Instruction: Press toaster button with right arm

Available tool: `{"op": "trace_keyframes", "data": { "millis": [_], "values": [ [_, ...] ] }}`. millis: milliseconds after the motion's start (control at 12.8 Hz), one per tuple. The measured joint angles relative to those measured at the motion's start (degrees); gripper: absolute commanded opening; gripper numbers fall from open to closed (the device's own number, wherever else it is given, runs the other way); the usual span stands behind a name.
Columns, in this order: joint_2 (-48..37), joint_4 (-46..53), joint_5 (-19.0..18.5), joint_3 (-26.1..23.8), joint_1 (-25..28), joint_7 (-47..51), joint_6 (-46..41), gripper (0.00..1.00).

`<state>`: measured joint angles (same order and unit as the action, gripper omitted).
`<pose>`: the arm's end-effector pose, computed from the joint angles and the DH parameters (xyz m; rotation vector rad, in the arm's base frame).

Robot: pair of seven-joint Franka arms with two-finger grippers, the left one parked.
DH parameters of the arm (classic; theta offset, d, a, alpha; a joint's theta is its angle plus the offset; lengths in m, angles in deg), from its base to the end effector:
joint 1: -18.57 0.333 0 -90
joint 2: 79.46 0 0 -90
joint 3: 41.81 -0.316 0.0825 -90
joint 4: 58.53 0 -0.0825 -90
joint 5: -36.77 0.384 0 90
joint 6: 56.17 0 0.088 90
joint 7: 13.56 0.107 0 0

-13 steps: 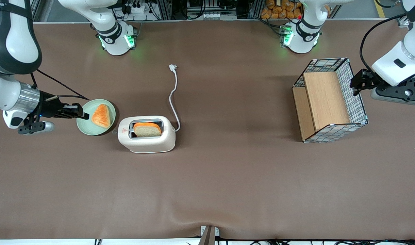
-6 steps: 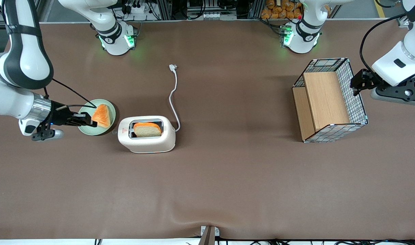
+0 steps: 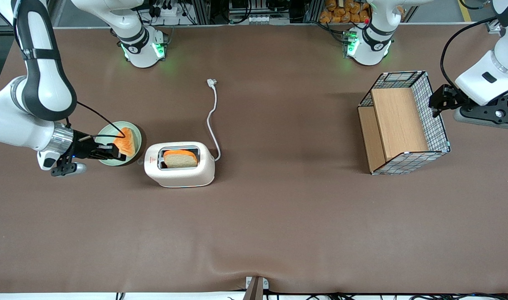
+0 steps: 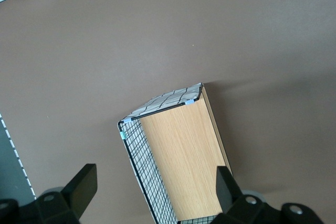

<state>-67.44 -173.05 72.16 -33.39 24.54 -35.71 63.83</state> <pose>0.5854 0.0057 0.3539 -2.6464 -0.0003 -0.0030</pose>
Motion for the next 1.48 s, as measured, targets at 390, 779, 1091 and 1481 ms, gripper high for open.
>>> {"op": "trace_keyframes", "data": {
  "millis": [390, 779, 1091, 1481],
  "values": [
    [2.2, -1.8, 4.5, 0.0, 0.2, -3.3, 2.4, 0.00],
    [4.1, -2.0, 7.9, -0.1, 1.0, -4.4, 4.0, 0.00],
    [4.8, -2.3, 10.5, -0.4, 1.3, -4.7, 4.0, 0.00],
    [4.8, -2.9, 10.8, -0.5, 1.3, -6.0, 4.0, 0.00]
  ]
}}
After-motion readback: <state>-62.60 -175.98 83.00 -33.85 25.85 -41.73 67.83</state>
